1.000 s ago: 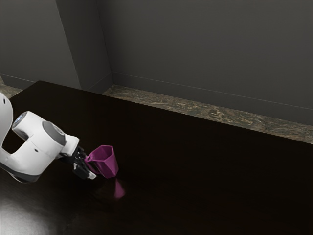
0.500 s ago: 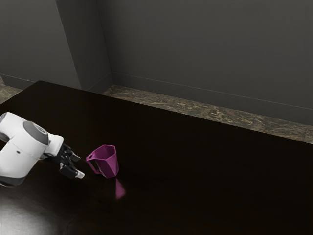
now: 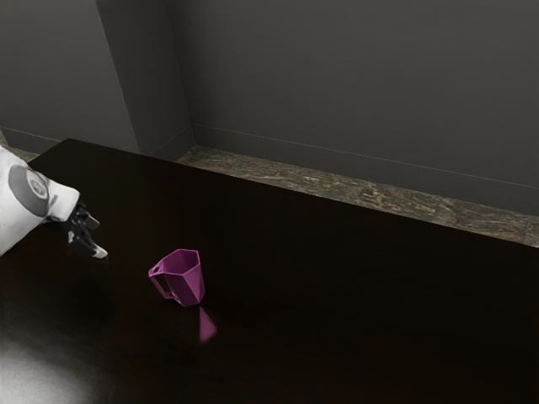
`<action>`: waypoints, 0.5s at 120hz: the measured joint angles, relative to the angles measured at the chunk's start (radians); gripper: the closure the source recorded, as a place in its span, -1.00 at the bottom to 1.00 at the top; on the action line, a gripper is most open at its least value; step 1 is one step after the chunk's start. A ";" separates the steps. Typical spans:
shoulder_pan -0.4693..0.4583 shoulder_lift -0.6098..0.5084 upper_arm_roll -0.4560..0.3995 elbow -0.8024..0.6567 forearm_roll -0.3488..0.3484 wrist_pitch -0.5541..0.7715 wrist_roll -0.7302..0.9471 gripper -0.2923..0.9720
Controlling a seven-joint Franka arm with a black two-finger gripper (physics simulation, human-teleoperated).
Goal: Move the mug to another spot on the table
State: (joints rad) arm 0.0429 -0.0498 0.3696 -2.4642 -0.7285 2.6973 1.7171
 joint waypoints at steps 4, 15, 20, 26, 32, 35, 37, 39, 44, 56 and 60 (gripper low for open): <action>0.003 0.005 -0.001 0.046 0.119 -0.030 -0.055 -0.54; 0.025 0.026 -0.028 0.240 0.425 -0.187 -0.228 -0.54; 0.042 0.046 -0.052 0.326 0.509 -0.271 -0.301 -0.54; 0.053 0.056 -0.075 0.385 0.577 -0.359 -0.382 -0.54; 0.056 0.057 -0.092 0.432 0.622 -0.445 -0.458 -0.54; 0.059 0.055 -0.102 0.454 0.639 -0.489 -0.494 -0.54; 0.062 0.054 -0.110 0.469 0.649 -0.518 -0.519 -0.54; 0.064 0.054 -0.117 0.484 0.657 -0.546 -0.543 -0.54; 0.072 0.050 -0.137 0.517 0.672 -0.613 -0.605 -0.54; 0.081 0.035 -0.180 0.625 0.695 -0.751 -0.752 -0.54; 0.091 0.035 -0.204 0.661 0.701 -0.792 -0.801 -0.54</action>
State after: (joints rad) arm 0.1340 -0.0145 0.1661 -1.8027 -0.0280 1.9051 0.9161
